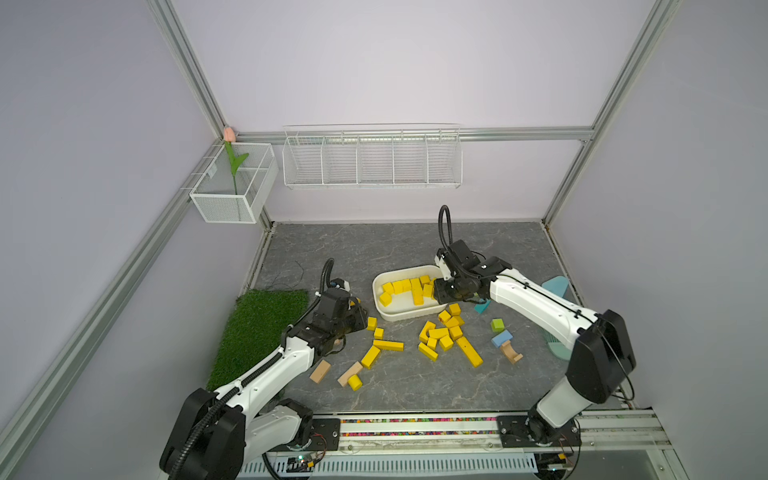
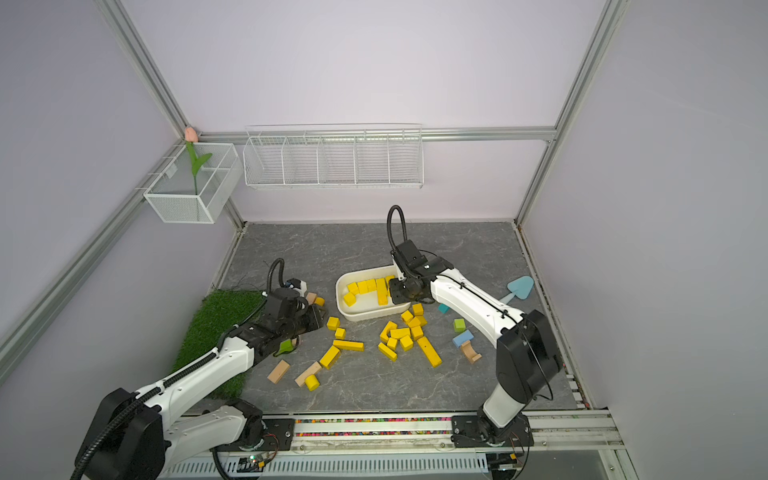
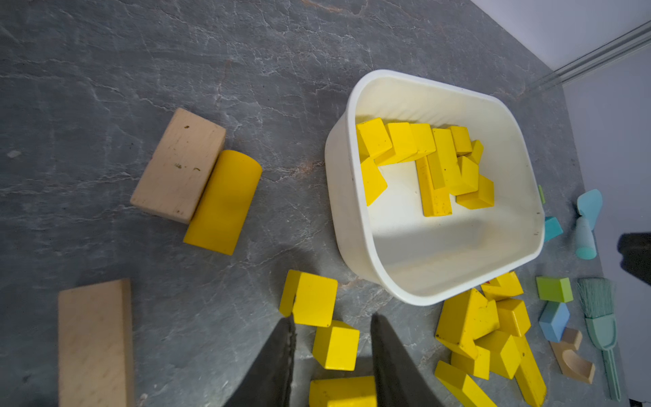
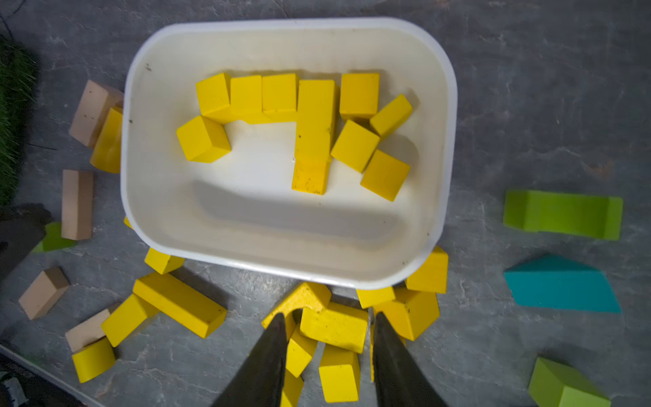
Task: Pick out the yellow building blocks
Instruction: Pick up the building block from the center of the board.
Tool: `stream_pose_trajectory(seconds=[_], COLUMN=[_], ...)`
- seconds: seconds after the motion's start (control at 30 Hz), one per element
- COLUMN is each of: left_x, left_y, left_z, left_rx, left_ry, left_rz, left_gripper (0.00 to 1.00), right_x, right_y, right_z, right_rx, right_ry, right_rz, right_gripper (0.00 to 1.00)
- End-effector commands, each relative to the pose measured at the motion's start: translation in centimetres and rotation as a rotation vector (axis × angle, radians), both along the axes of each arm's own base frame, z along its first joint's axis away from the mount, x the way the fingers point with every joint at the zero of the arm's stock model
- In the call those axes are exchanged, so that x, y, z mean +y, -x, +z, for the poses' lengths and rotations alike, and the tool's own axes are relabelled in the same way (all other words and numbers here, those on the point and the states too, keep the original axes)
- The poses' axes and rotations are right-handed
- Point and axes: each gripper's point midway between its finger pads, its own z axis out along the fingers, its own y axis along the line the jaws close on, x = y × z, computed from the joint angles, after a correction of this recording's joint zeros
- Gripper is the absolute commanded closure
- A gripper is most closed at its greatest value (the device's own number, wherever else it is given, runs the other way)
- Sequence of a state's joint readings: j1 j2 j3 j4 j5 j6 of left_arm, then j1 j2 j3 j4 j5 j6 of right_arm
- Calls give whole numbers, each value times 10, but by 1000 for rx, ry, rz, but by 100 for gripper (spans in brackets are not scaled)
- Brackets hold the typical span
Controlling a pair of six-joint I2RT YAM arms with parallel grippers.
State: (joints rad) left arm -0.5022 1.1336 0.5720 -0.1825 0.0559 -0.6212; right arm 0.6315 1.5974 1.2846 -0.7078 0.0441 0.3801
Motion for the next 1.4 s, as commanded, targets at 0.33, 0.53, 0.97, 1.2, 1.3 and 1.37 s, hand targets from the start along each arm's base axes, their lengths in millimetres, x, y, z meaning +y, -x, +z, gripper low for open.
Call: stream_pose_trajectory(seconds=[0.33, 0.53, 0.97, 1.2, 1.3, 1.37], left_x=[28, 30, 33, 28, 28, 27], left_y=[-7, -23, -63, -71, -72, -72], left_z=[-13, -24, -40, -49, -55, -57], left_rx=[92, 148, 261, 306, 331, 340], left_ry=[-103, -125, -233, -258, -269, -273], left_rz=[168, 174, 153, 127, 125, 125], left_gripper=[54, 54, 56, 57, 57, 57], right_x=[-40, -47, -54, -53, -53, -54], right_y=[87, 88, 92, 92, 92, 92], right_z=[-61, -54, -46, -47, -47, -48], right_rx=[86, 25, -32, -26, -26, -24], right_ry=[-107, -143, -195, -198, -198, -198], right_rz=[-120, -150, -166, -165, -166, -166], right_gripper=[58, 57, 53, 53, 53, 52])
